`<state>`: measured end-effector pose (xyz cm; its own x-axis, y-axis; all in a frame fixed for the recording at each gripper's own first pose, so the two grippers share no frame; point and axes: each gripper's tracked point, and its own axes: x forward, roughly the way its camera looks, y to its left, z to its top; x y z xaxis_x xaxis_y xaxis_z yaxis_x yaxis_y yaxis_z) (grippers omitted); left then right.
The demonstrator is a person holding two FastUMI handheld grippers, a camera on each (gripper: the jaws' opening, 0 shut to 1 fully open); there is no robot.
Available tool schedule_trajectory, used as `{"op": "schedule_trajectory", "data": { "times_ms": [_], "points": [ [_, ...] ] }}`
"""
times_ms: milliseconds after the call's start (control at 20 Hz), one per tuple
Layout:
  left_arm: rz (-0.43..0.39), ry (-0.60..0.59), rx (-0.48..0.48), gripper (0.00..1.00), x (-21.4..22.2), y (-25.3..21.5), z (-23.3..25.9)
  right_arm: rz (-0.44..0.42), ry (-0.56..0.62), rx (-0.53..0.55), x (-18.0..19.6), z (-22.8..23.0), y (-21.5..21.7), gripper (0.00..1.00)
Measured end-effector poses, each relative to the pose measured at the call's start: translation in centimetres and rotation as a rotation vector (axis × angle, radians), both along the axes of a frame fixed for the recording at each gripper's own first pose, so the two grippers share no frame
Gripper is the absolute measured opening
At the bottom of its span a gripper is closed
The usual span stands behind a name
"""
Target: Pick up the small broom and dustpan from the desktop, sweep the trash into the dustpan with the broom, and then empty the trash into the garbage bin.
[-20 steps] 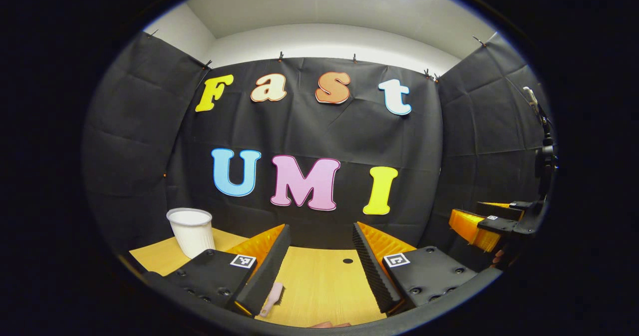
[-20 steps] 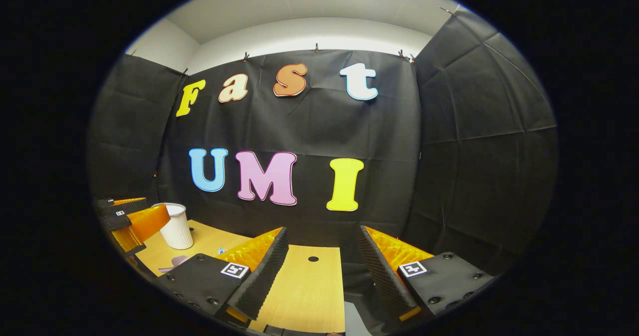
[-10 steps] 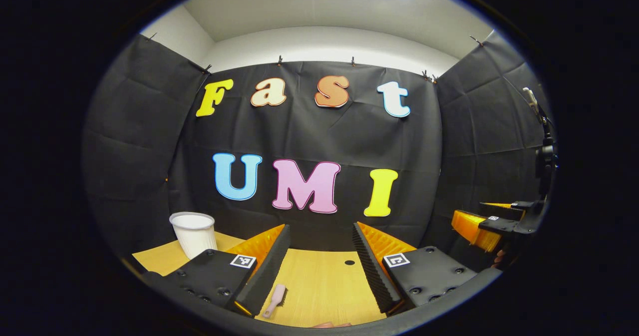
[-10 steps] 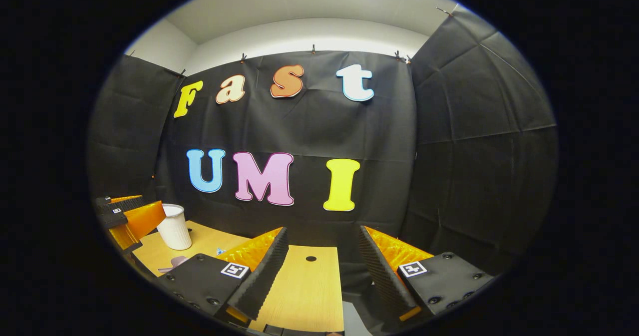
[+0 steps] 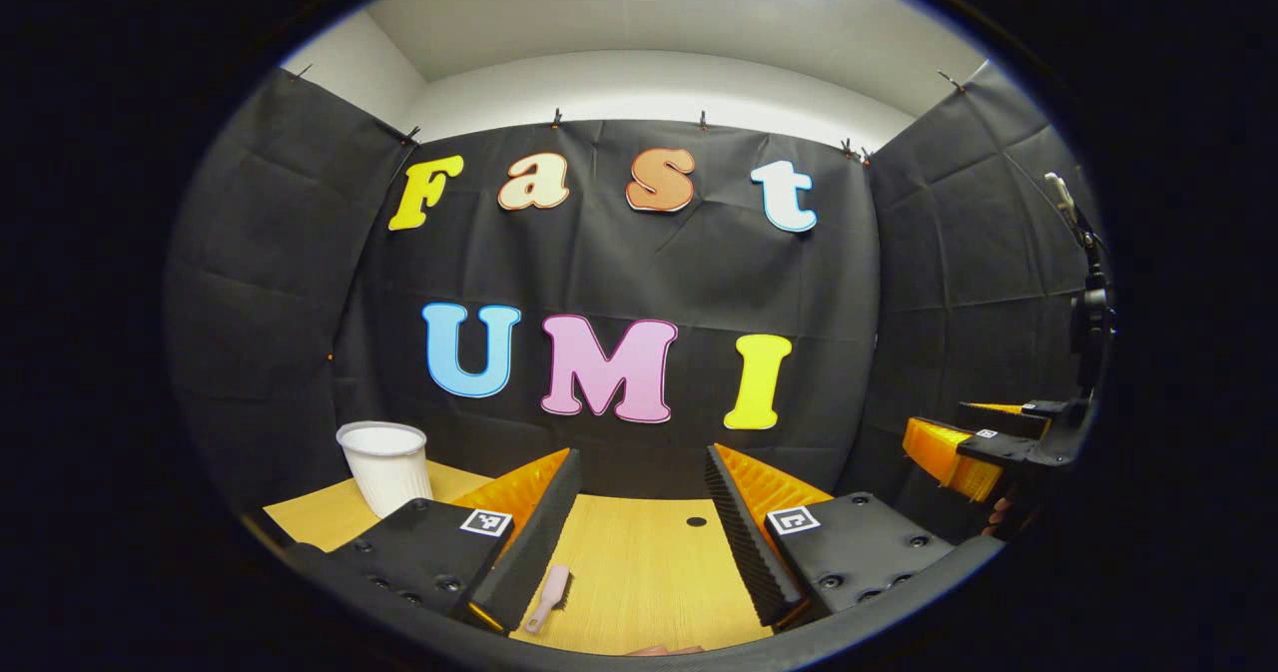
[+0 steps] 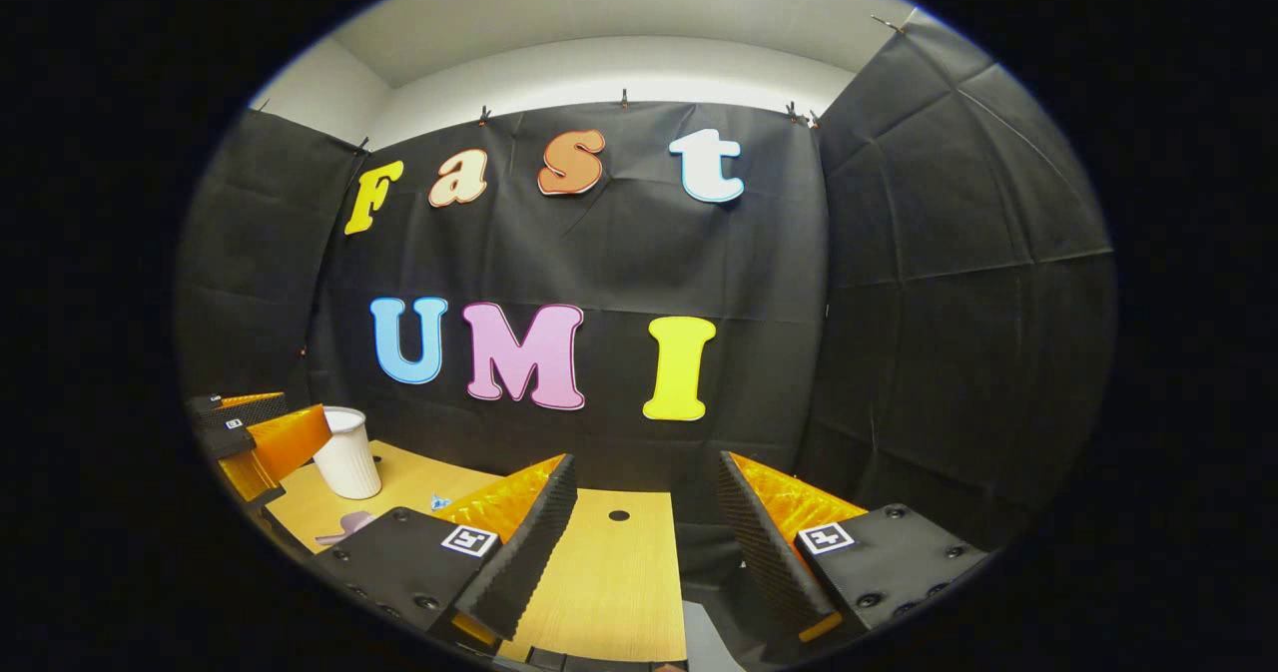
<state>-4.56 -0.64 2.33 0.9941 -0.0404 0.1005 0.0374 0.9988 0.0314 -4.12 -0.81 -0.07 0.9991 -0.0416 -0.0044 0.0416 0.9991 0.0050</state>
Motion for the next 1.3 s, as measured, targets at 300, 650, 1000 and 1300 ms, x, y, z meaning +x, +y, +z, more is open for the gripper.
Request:
{"op": "schedule_trajectory", "data": {
  "times_ms": [300, 650, 1000, 1300],
  "points": [
    [0.006, -0.003, 0.013, 0.75, 0.1, 0.0, 0.0, -0.001, 0.002, -0.001, 0.3, -0.2, 0.1, 0.88],
    [-0.015, 0.004, 0.006, 0.75, 1.2, -0.4, -0.3, 0.008, 0.015, 0.01, 1.5, -1.0, 0.5, 0.93],
    [-0.033, 0.22, -0.043, 0.75, 5.2, 8.8, -5.7, 0.143, 0.161, 0.087, 6.6, -9.7, 10.4, 0.93],
    [0.049, 0.767, -0.092, 0.76, 7.2, 25.6, -20.5, 0.328, 0.694, 0.38, 8.3, -25.1, 28.8, 0.93]
  ]
}}
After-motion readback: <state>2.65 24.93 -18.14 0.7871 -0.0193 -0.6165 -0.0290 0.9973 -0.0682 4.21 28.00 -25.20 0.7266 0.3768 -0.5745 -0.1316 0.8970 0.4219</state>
